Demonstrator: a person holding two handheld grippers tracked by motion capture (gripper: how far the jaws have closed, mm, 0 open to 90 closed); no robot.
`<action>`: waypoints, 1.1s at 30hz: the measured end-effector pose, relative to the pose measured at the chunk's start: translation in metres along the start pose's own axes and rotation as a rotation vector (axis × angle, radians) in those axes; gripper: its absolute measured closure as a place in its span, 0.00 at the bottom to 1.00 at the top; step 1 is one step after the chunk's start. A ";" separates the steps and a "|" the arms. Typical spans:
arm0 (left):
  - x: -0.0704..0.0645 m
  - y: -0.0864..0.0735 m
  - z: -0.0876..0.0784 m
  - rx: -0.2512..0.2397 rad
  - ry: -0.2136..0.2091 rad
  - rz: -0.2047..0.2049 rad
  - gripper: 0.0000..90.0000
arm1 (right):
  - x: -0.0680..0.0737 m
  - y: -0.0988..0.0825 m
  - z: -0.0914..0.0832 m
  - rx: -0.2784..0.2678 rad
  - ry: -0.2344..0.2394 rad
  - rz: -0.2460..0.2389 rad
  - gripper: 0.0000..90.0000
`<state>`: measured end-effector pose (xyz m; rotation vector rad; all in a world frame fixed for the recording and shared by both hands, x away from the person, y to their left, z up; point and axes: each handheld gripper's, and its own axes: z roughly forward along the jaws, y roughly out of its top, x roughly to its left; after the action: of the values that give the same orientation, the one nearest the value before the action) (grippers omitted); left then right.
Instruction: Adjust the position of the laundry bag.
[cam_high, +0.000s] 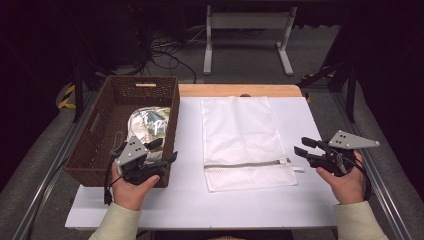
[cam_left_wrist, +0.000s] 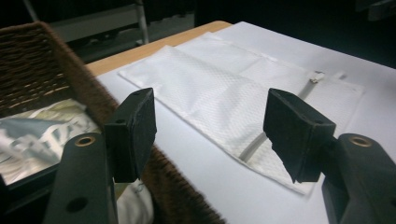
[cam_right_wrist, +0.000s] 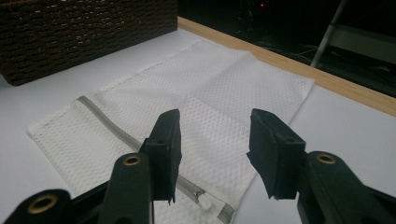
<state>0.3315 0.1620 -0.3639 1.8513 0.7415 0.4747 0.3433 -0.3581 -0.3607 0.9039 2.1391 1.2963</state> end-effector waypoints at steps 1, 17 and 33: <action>-0.003 0.002 0.002 0.007 -0.014 0.002 0.40 | 0.000 0.000 -0.001 0.002 -0.001 -0.001 0.59; -0.044 0.008 0.054 0.252 -0.187 0.166 0.43 | 0.001 -0.011 0.004 0.158 0.030 0.031 0.62; -0.064 -0.015 0.094 0.473 -0.189 0.243 0.47 | -0.003 -0.039 0.032 0.358 0.052 0.059 0.55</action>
<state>0.3393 0.0586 -0.4129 2.4089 0.5303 0.2843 0.3562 -0.3545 -0.4096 1.0900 2.4500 0.9868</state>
